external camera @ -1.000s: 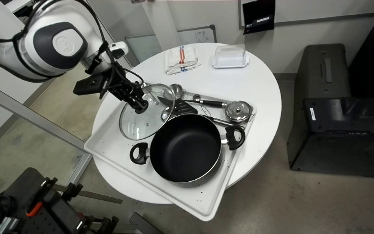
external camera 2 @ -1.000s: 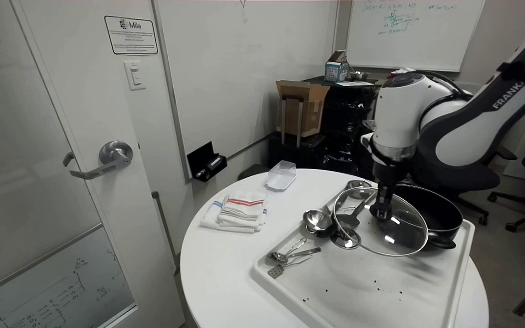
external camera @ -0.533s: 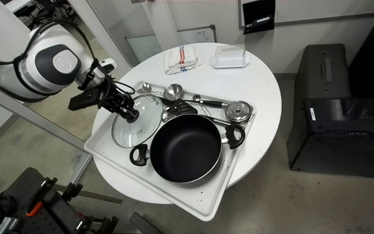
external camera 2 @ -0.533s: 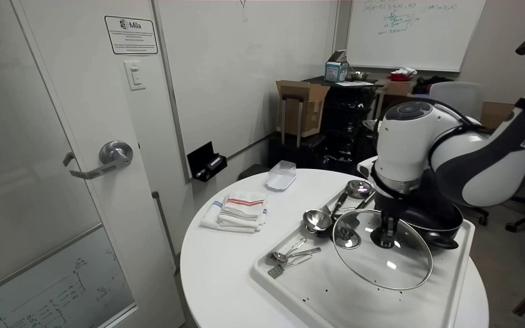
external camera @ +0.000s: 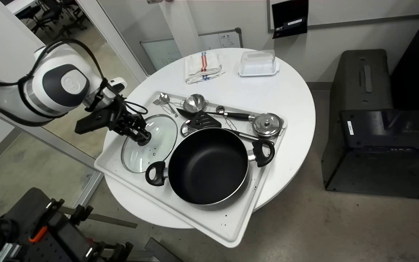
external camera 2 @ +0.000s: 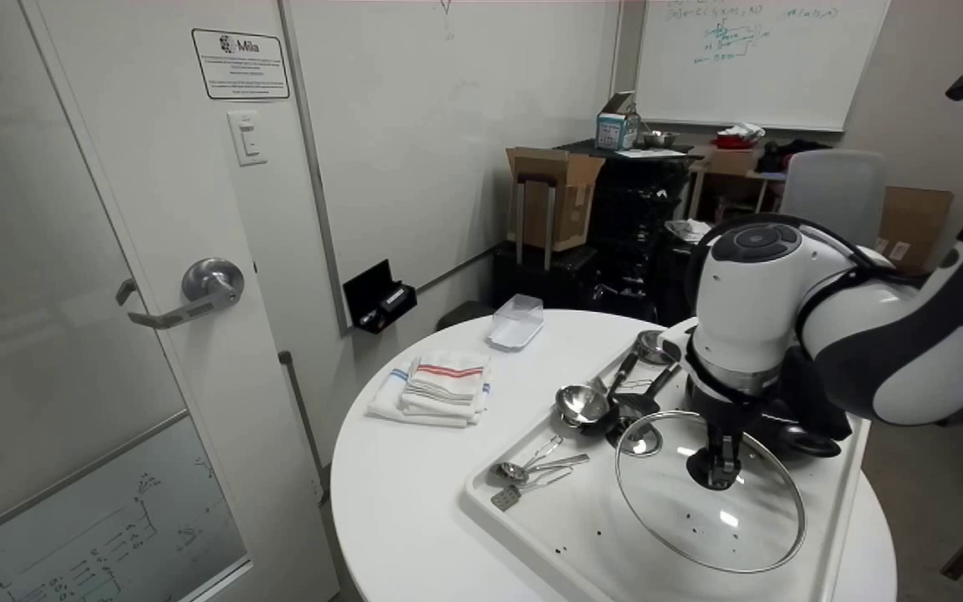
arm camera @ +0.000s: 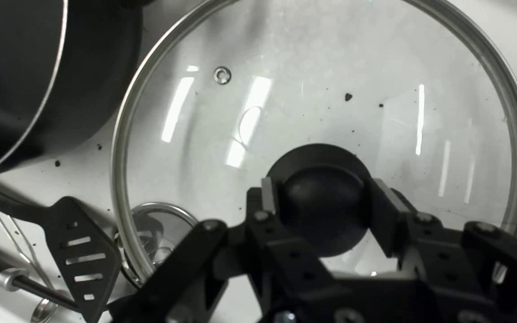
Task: Remove the lid from the pot
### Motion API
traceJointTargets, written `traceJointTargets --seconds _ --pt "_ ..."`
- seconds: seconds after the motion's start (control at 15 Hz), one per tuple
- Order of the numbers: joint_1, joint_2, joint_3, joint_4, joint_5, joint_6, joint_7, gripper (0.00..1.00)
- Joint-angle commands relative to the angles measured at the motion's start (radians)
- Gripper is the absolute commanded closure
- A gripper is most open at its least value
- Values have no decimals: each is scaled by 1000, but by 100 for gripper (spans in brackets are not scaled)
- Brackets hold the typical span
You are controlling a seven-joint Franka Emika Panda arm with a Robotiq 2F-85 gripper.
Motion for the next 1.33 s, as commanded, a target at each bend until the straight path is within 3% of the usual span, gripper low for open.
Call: traceJointTargets --seconds 0.0,1.0,1.07,1.27 --pt "-5 -12 8 -14 -5 18 -16 74" --pt "-37 -7 51 -17 7 21 -56 74" --pt "-20 6 40 -7 8 -2 -31 49" --pt "-20 7 40 -7 8 -2 -32 49"
